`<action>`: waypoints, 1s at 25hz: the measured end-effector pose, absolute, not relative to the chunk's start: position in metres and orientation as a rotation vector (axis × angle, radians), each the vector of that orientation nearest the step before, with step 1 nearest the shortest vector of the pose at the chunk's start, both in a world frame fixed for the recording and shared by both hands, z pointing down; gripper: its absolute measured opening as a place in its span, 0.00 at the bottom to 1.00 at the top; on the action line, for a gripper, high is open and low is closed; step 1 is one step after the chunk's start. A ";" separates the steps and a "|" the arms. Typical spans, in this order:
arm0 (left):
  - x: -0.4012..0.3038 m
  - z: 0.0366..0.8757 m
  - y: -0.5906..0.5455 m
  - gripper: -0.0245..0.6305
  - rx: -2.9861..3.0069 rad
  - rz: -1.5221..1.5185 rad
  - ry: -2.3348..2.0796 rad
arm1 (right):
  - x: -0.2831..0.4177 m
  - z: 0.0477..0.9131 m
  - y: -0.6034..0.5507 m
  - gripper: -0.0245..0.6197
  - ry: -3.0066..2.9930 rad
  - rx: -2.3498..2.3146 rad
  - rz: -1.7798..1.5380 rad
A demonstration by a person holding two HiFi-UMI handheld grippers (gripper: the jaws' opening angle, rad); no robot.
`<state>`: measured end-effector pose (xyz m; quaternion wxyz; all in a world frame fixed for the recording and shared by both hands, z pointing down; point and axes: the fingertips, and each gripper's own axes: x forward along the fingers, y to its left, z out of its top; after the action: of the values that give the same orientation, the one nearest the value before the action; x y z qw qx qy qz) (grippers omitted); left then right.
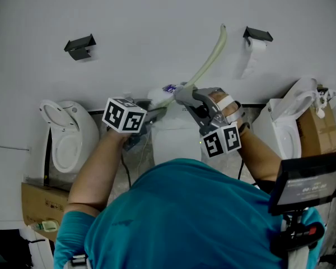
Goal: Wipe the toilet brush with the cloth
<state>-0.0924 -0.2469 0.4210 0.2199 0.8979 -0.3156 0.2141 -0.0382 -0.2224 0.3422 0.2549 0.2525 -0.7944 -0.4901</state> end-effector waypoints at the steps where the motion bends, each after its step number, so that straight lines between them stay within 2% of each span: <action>1: -0.093 0.420 -0.247 0.28 2.492 0.595 -0.873 | -0.038 0.341 -0.223 0.09 -2.158 0.689 -1.332; 25: -0.108 0.422 -0.240 0.28 2.620 0.651 -0.825 | -0.002 0.304 -0.234 0.09 -2.171 0.820 -1.314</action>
<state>-0.1076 -0.2396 0.4221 0.1588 0.9163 -0.2885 0.2278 -0.0019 -0.2344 0.3044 0.2350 0.2988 -0.7913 -0.4790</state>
